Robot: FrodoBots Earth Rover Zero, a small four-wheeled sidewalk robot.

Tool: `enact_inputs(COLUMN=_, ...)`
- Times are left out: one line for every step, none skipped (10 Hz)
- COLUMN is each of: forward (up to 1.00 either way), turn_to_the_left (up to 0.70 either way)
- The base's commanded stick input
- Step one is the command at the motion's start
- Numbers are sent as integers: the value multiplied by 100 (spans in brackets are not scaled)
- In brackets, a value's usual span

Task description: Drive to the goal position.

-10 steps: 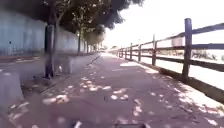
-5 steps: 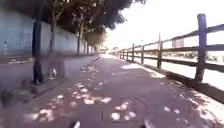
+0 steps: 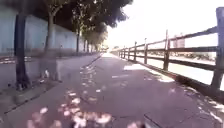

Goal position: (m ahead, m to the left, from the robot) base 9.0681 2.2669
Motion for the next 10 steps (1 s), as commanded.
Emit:
enact_inputs(forward=85, turn_to_the_left=0)
enact_inputs(forward=85, turn_to_the_left=0)
enact_inputs(forward=85, turn_to_the_left=0)
enact_inputs(forward=85, turn_to_the_left=0)
enact_inputs(forward=85, turn_to_the_left=0)
enact_inputs(forward=85, turn_to_the_left=0)
enact_inputs(forward=85, turn_to_the_left=0)
enact_inputs(forward=85, turn_to_the_left=0)
enact_inputs(forward=85, turn_to_the_left=0)
enact_inputs(forward=85, turn_to_the_left=0)
